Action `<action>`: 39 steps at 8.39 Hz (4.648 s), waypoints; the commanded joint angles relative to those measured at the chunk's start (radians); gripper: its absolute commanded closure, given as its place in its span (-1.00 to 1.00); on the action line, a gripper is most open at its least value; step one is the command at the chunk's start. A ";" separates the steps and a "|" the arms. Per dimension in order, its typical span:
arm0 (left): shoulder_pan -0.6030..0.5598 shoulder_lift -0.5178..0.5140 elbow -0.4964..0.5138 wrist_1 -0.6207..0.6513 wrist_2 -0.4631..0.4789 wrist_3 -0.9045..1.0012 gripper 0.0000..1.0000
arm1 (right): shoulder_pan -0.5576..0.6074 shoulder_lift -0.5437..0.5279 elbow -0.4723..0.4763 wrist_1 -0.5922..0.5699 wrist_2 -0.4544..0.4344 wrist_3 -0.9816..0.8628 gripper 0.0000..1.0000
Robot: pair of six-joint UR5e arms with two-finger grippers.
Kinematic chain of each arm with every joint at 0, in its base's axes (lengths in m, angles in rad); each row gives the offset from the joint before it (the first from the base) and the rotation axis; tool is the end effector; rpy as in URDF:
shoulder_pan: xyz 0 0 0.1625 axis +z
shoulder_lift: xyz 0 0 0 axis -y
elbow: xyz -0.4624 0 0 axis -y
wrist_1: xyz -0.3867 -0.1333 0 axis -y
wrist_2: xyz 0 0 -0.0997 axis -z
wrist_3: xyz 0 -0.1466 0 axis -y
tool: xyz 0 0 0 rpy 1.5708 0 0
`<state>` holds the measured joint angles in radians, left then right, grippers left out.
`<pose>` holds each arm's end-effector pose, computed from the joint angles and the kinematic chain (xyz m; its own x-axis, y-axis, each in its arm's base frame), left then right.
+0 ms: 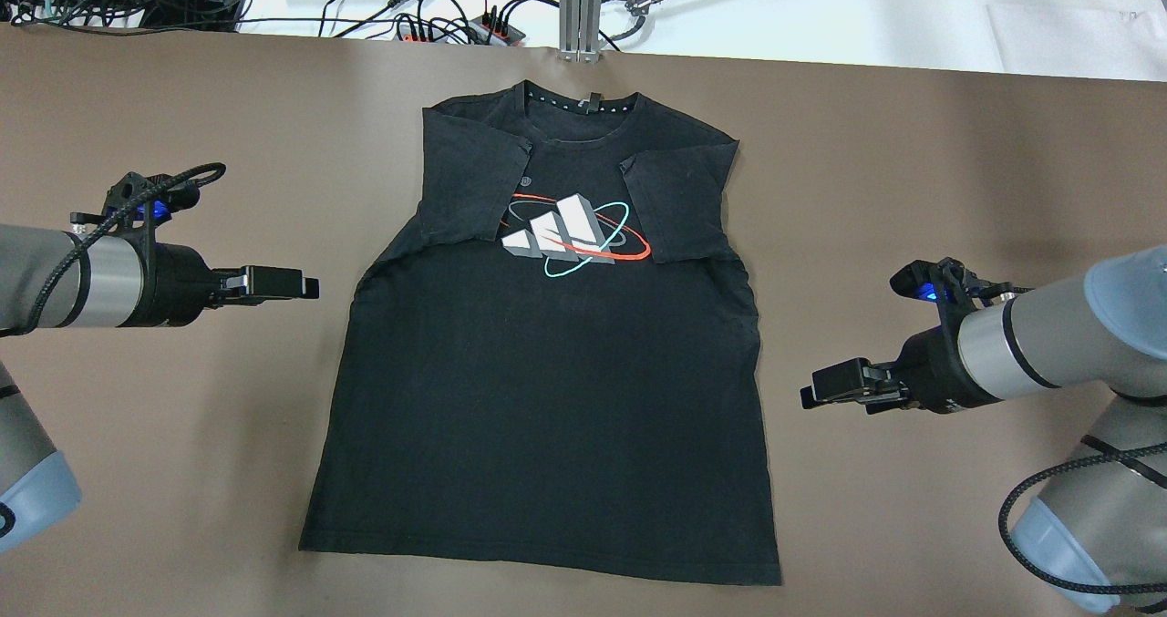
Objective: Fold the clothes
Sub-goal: 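Withdraw both grippers and move them toward the shirt's bottom hem, then grasp the bottom hem corners with both grippers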
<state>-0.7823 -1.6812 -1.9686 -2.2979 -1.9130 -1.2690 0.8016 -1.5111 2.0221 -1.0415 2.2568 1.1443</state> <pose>0.3322 -0.4488 0.3852 0.3535 0.0434 -0.9344 0.3500 0.9202 0.1752 -0.3279 -0.3968 0.4064 0.3932 -0.0541 0.9179 -0.0146 0.9978 0.0650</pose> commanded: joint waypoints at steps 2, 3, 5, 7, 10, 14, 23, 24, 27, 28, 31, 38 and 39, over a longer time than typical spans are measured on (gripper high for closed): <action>0.000 -0.006 0.002 0.000 0.000 0.000 -0.89 | -0.013 0.003 -0.005 0.006 -0.031 0.002 -0.88; 0.000 -0.003 0.005 0.000 0.002 0.002 -0.89 | -0.015 -0.001 0.000 0.012 -0.067 0.003 -0.88; 0.002 -0.005 0.011 0.000 0.021 0.002 -0.89 | -0.088 -0.006 -0.034 0.098 -0.130 0.136 -0.88; 0.026 0.002 0.020 -0.009 0.032 -0.004 -0.89 | -0.186 -0.024 -0.075 0.203 -0.196 0.163 -0.88; 0.073 0.011 0.016 -0.011 0.037 -0.026 -0.89 | -0.211 -0.110 -0.080 0.334 -0.203 0.210 -0.88; 0.121 0.015 0.016 -0.018 0.112 -0.047 -0.89 | -0.413 -0.130 -0.095 0.386 -0.403 0.302 -0.88; 0.123 0.005 0.027 -0.017 0.114 -0.035 -0.89 | -0.525 -0.118 -0.134 0.379 -0.505 0.354 -0.45; 0.123 0.000 0.034 -0.017 0.114 -0.033 -0.89 | -0.529 -0.112 -0.135 0.379 -0.505 0.354 -0.11; 0.123 -0.005 0.045 -0.017 0.114 -0.030 -0.89 | -0.527 -0.112 -0.126 0.380 -0.505 0.354 1.00; 0.123 -0.011 0.043 -0.017 0.112 -0.030 -0.89 | -0.526 -0.113 -0.114 0.383 -0.505 0.354 1.00; 0.121 -0.005 0.037 -0.021 0.111 -0.030 -0.89 | -0.519 -0.124 -0.063 0.383 -0.504 0.354 1.00; 0.501 0.146 -0.016 -0.150 0.504 -0.260 -0.89 | -0.460 -0.115 -0.051 0.385 -0.494 0.334 1.00; 0.550 0.147 -0.022 -0.150 0.556 -0.263 -0.89 | -0.458 -0.115 -0.051 0.385 -0.493 0.331 1.00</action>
<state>-0.3637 -1.5544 -1.9717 -2.4476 -1.5038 -1.4937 0.3361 -1.6261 1.9686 -0.6566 1.7576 1.4833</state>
